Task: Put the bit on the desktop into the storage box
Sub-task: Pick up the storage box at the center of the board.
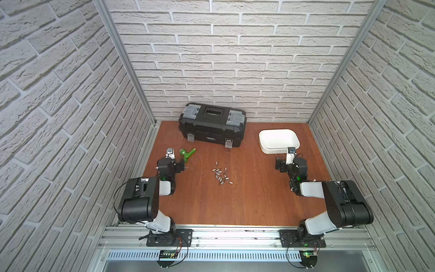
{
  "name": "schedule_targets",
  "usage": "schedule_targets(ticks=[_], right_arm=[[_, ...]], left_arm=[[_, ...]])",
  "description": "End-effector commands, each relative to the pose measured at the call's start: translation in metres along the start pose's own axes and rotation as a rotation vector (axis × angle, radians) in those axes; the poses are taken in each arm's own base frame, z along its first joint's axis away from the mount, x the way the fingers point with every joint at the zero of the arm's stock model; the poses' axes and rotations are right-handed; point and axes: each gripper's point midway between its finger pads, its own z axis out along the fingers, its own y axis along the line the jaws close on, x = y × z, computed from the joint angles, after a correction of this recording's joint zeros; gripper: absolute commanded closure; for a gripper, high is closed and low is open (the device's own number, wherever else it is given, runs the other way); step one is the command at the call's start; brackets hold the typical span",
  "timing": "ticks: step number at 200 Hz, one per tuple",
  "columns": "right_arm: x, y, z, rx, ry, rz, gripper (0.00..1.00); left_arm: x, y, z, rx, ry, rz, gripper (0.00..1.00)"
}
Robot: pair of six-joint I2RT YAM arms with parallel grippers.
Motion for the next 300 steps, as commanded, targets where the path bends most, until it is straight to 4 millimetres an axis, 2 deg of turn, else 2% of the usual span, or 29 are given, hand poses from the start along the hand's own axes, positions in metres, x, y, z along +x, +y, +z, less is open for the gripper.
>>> schedule_targets(ticks=[1,134,162,177,213,230,247,281,300], right_arm=[[-0.014,0.001,0.0,-0.005,-0.047,0.007,0.01],[-0.014,0.002,0.0,-0.01,-0.047,0.011,0.01],[-0.022,-0.013,-0.006,0.062,-0.043,0.051,0.01],[-0.028,-0.019,-0.013,0.08,0.025,0.055,0.01],[-0.06,-0.019,-0.046,0.053,0.013,0.074,0.02],[-0.072,-0.012,-0.057,0.003,0.053,0.067,0.01],[-0.087,0.006,-0.06,-0.107,0.119,0.04,0.02],[-0.102,0.034,-0.051,-0.243,0.313,-0.014,0.04],[-0.103,0.046,-0.041,-0.278,0.395,-0.045,0.05]], left_arm=[[-0.01,0.001,0.001,-0.002,-0.033,-0.011,0.02],[-0.013,0.005,-0.001,-0.018,-0.038,-0.019,0.02],[-0.027,0.014,-0.021,-0.063,-0.077,-0.036,0.02],[-0.033,0.018,-0.035,-0.07,-0.042,-0.07,0.02],[-0.051,0.011,-0.066,-0.027,-0.027,-0.142,0.02],[-0.061,0.005,-0.078,0.003,-0.02,-0.176,0.02],[-0.068,-0.003,-0.087,0.04,-0.002,-0.184,0.02],[-0.076,-0.027,-0.097,0.138,0.031,-0.178,0.02],[-0.077,-0.041,-0.101,0.191,0.055,-0.189,0.02]])
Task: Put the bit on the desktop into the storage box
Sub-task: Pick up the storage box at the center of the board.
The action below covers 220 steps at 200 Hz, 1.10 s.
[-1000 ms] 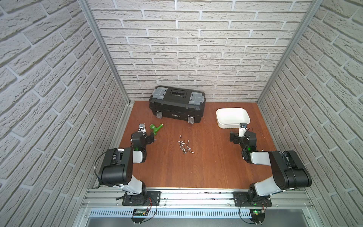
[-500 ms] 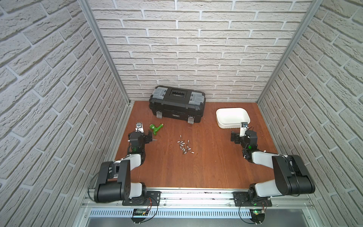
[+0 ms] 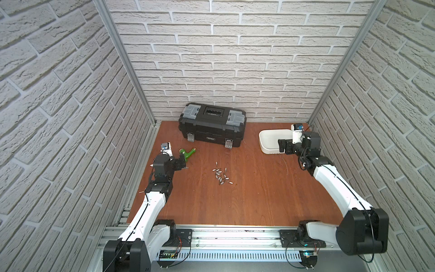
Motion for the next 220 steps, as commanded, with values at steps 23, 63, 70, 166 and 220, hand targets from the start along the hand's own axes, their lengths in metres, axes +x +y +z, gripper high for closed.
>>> schedule_targets(ticks=[23,63,70,166,220], right_arm=[[0.033,0.039,0.022,-0.117,0.309,-0.081,0.08],[0.038,0.061,0.057,-0.115,0.4,-0.16,0.15],[0.042,0.063,0.067,-0.106,0.417,-0.179,0.16],[0.088,0.061,0.148,-0.031,0.574,-0.262,0.4],[0.086,0.063,0.143,-0.036,0.573,-0.249,0.65]], left_arm=[[0.009,-0.036,-0.008,0.144,0.091,-0.057,0.02],[0.012,-0.043,-0.01,0.172,0.112,-0.104,0.02],[0.012,-0.042,-0.01,0.166,0.114,-0.103,0.02],[0.024,-0.035,-0.01,0.121,0.162,-0.099,0.02],[0.023,-0.033,-0.011,0.113,0.161,-0.098,0.02]])
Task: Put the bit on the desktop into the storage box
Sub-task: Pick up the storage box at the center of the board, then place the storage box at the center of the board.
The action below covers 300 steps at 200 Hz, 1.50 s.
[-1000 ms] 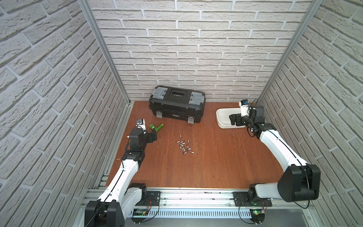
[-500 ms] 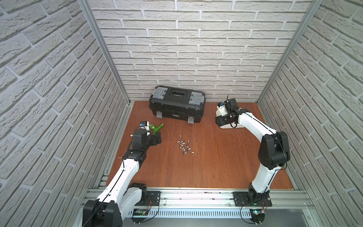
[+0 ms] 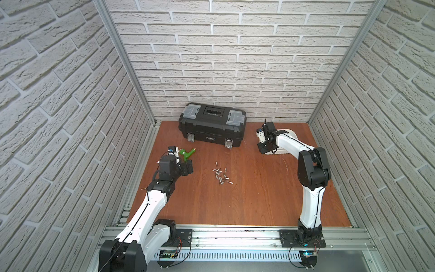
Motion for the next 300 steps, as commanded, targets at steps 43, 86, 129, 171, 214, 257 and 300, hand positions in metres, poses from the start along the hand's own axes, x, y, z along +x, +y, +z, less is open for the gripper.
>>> schedule_targets(ticks=[43,86,129,171,214,257,300], right_arm=[[-0.004,0.001,-0.018,-0.004,-0.014,0.007,0.85],[-0.001,0.007,-0.032,-0.006,-0.021,0.035,0.9],[0.01,0.027,-0.057,-0.005,-0.032,0.049,0.9],[0.026,0.063,-0.068,-0.008,-0.029,0.017,0.9],[0.033,0.108,-0.075,-0.008,-0.043,-0.028,0.9],[0.036,0.149,-0.079,-0.013,-0.066,-0.041,0.89],[0.041,0.179,-0.071,-0.012,-0.062,-0.048,0.87]], left_arm=[[-0.018,-0.002,-0.006,-0.003,-0.048,-0.005,0.02],[-0.018,-0.003,-0.005,0.002,-0.046,-0.008,0.02],[-0.018,-0.005,-0.005,0.01,-0.045,-0.016,0.02],[-0.019,-0.005,-0.006,0.012,-0.046,-0.019,0.02],[-0.02,-0.007,-0.007,0.021,-0.043,-0.028,0.02],[-0.021,-0.01,-0.008,0.031,-0.04,-0.033,0.02],[-0.021,-0.012,-0.007,0.038,-0.03,-0.034,0.02]])
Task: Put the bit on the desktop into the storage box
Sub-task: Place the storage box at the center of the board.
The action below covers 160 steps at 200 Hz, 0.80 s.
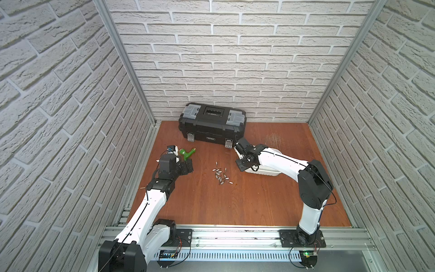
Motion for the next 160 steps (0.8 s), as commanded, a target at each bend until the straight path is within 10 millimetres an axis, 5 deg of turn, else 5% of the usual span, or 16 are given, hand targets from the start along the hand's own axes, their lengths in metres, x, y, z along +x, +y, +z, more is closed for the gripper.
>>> schedule_targets(ticks=[1,41,81,160], right_arm=[[-0.008,0.005,0.0,0.032,-0.037,0.041,0.87],[-0.005,0.023,0.008,0.02,-0.024,0.02,0.84],[-0.005,0.028,0.007,0.012,-0.026,-0.002,0.63],[-0.019,0.021,-0.046,0.001,-0.125,-0.049,0.24]], left_arm=[[-0.012,-0.008,-0.003,0.026,-0.026,-0.005,0.02],[-0.011,-0.008,-0.002,0.025,-0.02,-0.002,0.02],[-0.012,-0.009,-0.003,0.025,-0.025,0.0,0.02],[-0.017,-0.01,-0.008,0.023,-0.012,-0.012,0.02]])
